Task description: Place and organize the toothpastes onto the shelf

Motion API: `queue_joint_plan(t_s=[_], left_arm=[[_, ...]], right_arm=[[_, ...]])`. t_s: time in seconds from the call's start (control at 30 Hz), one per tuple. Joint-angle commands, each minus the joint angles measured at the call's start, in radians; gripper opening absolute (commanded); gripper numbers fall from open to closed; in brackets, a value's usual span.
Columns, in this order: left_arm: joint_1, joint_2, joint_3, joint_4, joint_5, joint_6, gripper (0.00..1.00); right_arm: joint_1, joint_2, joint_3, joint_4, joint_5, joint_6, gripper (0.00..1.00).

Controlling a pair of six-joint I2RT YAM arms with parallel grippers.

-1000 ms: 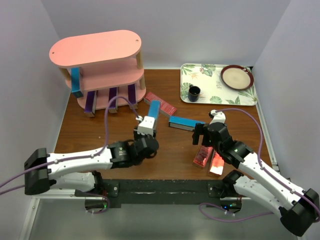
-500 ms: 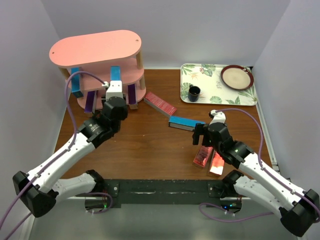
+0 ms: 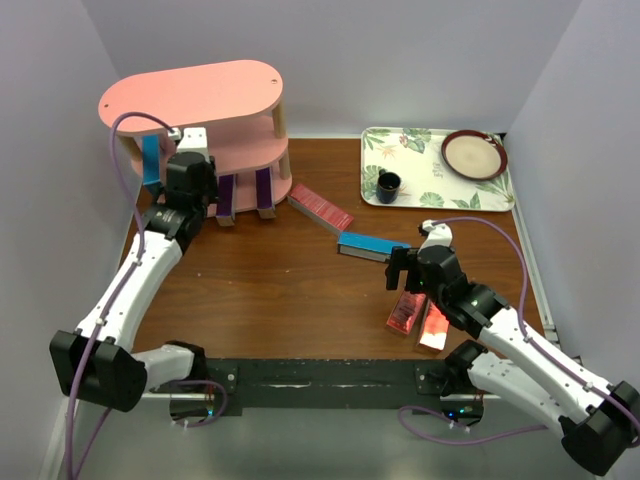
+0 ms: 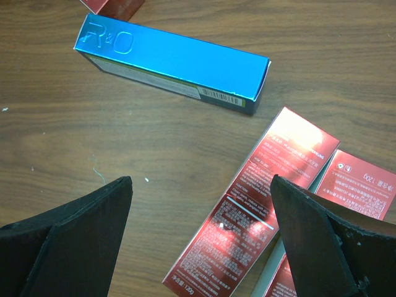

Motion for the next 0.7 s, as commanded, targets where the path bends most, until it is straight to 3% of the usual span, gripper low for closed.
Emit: queue_joint_plan(t_s=[0.0, 0.3, 0.67], left_arm=[[0.066, 0.019, 0.043, 0.166, 0.083, 0.041, 0.1], [0.135, 0.099, 0.026, 0.241, 0.123, 0.042, 0.11], [0.139, 0.123, -0.011, 0.301, 0.2, 0.046, 0.15]], right_arm=[[-0.004, -0.005, -0.006, 0.033, -0.008, -0.015, 0.99], [-0.004, 0.011, -0.014, 0.053, -0.025, -0.022, 0.99], [-0.004, 0.029, -0.016, 0.069, -0.042, -0.027, 0.99]])
